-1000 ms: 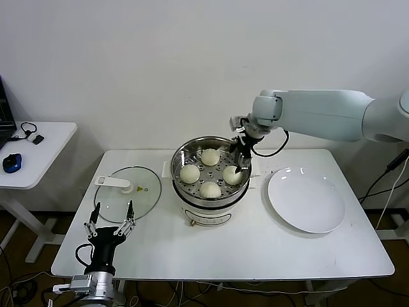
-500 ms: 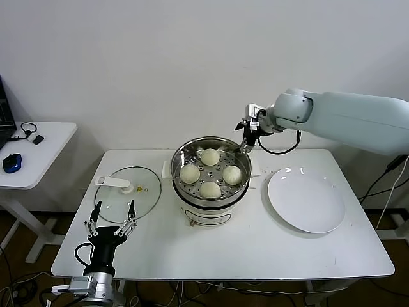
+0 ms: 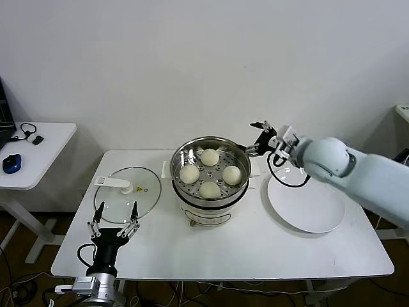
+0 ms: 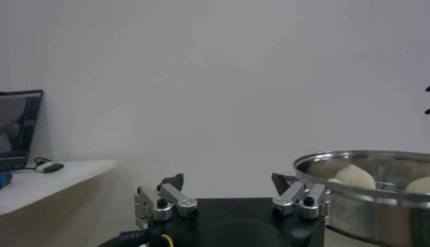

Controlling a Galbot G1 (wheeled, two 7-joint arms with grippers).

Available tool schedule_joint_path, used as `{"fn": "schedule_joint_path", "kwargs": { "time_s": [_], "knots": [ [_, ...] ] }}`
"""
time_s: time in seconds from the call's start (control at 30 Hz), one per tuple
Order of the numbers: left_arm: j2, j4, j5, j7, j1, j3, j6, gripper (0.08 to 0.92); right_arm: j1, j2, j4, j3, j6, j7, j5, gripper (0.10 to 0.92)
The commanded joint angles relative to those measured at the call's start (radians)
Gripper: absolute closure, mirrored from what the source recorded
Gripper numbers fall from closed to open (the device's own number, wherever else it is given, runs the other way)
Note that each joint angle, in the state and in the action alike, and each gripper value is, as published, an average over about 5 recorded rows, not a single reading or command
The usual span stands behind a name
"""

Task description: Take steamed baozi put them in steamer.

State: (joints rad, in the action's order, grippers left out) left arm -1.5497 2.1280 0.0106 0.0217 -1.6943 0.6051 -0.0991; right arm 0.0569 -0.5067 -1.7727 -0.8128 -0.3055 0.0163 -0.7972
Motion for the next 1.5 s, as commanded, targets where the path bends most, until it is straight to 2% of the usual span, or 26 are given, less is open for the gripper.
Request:
{"fn": "schedule_joint_path", "kwargs": {
  "time_s": [0.03, 0.33, 0.5, 0.7, 1.03, 1.5],
  "knots": [
    [-0.003, -0.014, -0.016, 0.002, 0.003, -0.009, 0.000, 0.177, -1.305, 0.006, -0.248, 1.275, 0.173, -0.167, 0.249, 0.203],
    [-0.001, -0.056, -0.031, 0.001, 0.015, -0.015, -0.024, 0.177, -1.633, -0.438, -0.251, 1.557, 0.450, -0.107, 0.489, 0.203],
    [-0.002, -0.066, -0.037, -0.001, 0.016, -0.025, -0.030, 0.177, -1.710, -0.638, -0.252, 1.608, 0.569, -0.082, 0.534, 0.203],
    [-0.001, -0.081, -0.047, -0.004, 0.009, -0.046, -0.046, 0.177, -1.781, -0.799, -0.249, 1.587, 0.677, -0.077, 0.568, 0.203],
    [0.002, -0.076, -0.056, -0.008, -0.001, -0.046, -0.059, 0.177, -1.830, -0.938, -0.224, 1.457, 0.797, -0.078, 0.609, 0.203],
    [-0.001, -0.058, -0.054, -0.008, -0.001, -0.027, -0.057, 0.177, -1.812, -0.954, -0.227, 1.431, 0.797, -0.074, 0.635, 0.203]
  ]
}}
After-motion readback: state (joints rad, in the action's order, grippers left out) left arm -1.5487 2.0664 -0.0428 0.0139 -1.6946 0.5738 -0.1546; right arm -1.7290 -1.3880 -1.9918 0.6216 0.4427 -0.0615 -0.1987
